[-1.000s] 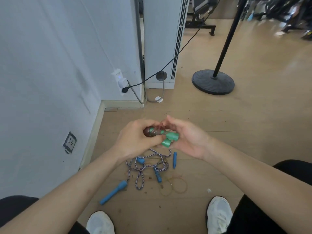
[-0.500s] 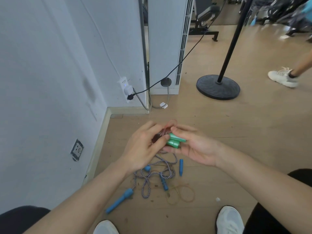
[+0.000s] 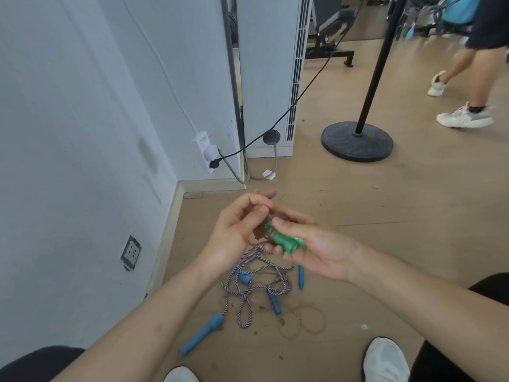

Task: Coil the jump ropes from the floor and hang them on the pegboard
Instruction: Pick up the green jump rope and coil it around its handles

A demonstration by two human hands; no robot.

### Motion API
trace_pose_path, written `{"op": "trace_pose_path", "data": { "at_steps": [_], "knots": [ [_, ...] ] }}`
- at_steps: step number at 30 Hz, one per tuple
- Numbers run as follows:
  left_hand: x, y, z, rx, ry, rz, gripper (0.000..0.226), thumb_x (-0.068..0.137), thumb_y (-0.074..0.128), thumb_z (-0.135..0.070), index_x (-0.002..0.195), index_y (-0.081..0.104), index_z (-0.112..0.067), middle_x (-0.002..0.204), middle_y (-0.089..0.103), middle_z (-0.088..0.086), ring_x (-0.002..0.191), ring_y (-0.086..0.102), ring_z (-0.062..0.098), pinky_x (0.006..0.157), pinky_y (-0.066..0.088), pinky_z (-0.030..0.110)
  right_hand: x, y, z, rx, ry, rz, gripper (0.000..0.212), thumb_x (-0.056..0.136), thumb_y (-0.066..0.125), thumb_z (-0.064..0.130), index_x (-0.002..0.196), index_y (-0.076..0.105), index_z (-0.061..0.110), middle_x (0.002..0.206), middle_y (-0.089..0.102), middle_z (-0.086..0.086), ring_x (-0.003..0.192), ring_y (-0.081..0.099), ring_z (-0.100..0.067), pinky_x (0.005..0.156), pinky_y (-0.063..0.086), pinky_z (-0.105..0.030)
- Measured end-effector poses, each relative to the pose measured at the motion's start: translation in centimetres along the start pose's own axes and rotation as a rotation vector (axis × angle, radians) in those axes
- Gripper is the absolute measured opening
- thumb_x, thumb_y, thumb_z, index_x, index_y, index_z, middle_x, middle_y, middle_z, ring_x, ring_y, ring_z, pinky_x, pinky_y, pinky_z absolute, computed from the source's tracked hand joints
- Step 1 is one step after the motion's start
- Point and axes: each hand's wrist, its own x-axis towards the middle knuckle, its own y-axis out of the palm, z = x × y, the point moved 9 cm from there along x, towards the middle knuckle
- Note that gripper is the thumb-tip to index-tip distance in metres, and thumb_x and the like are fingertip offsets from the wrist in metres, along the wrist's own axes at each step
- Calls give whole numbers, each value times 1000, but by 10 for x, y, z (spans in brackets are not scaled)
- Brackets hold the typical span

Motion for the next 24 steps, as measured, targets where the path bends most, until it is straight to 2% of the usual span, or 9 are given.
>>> {"op": "trace_pose_path", "data": {
  "at_steps": [2, 4, 6, 8, 11, 14, 17, 20, 24],
  "knots": [
    [3, -13, 2, -4, -40, -88, 9, 93, 61, -3, 94, 70, -6, 122, 71, -3, 110, 66, 6, 87, 50, 16, 2, -9, 5, 27, -19, -71, 30, 96, 57, 6, 124, 65, 8, 105, 70, -18, 79, 65, -27, 64, 55, -24],
    [6, -27, 0, 139, -17, -128, 7, 89, 69, -4, 88, 74, -10, 104, 75, -4, 94, 69, 6, 78, 50, 15, 4, -16, 11, 49, -51, -120, 29, 95, 57, 3, 124, 65, 6, 110, 68, -21, 80, 65, -28, 66, 57, -25],
    [8, -36, 0, 226, -28, -88, 8, 86, 75, -7, 86, 75, -15, 80, 73, -8, 72, 64, 9, 69, 51, 22, 5, -22, 16, 59, -85, -149, 29, 95, 56, 1, 123, 65, 5, 118, 64, -25, 84, 66, -30, 71, 59, -27],
    [5, -35, 0, 263, -79, 27, 8, 84, 77, -8, 85, 77, -15, 70, 69, -6, 64, 58, 13, 63, 50, 27, 4, -26, 19, 56, -103, -162, 29, 94, 57, -1, 121, 64, 5, 121, 62, -28, 89, 68, -34, 77, 61, -30],
    [0, -32, -1, 351, -156, 199, 7, 83, 79, -8, 83, 77, -16, 70, 69, 2, 67, 60, 18, 67, 49, 34, 3, -26, 23, 70, -117, -163, 27, 91, 60, 0, 116, 66, 6, 114, 64, -27, 89, 70, -36, 79, 60, -33],
    [-3, -32, -4, 327, -177, 235, 9, 74, 79, -18, 79, 73, -13, 75, 70, 13, 72, 60, 22, 73, 45, 38, 1, -24, 24, 47, -114, -148, 28, 82, 67, 6, 110, 68, 8, 107, 68, -24, 87, 70, -34, 78, 60, -33],
    [-2, -32, -12, 146, -129, 154, 18, 73, 82, -19, 75, 66, -11, 80, 67, 20, 77, 60, 21, 71, 49, 26, -1, -19, 23, -31, -124, -113, 34, 82, 67, 5, 116, 64, 5, 111, 66, -26, 86, 70, -34, 70, 60, -32],
    [-1, -28, -12, 6, -92, 98, 27, 75, 85, -19, 76, 59, -13, 89, 71, 12, 82, 66, 19, 76, 56, 27, -2, -13, 23, -104, -164, -82, 36, 84, 63, 1, 119, 61, 4, 110, 66, -23, 86, 70, -35, 69, 59, -31],
    [-3, -33, -6, -119, -91, -81, 12, 84, 73, -5, 88, 62, -4, 87, 71, 13, 71, 71, 17, 65, 57, 22, -5, -7, 25, -123, -211, -7, 37, 84, 63, 2, 121, 61, 7, 110, 67, -20, 92, 68, -38, 73, 59, -32]
  ]
}}
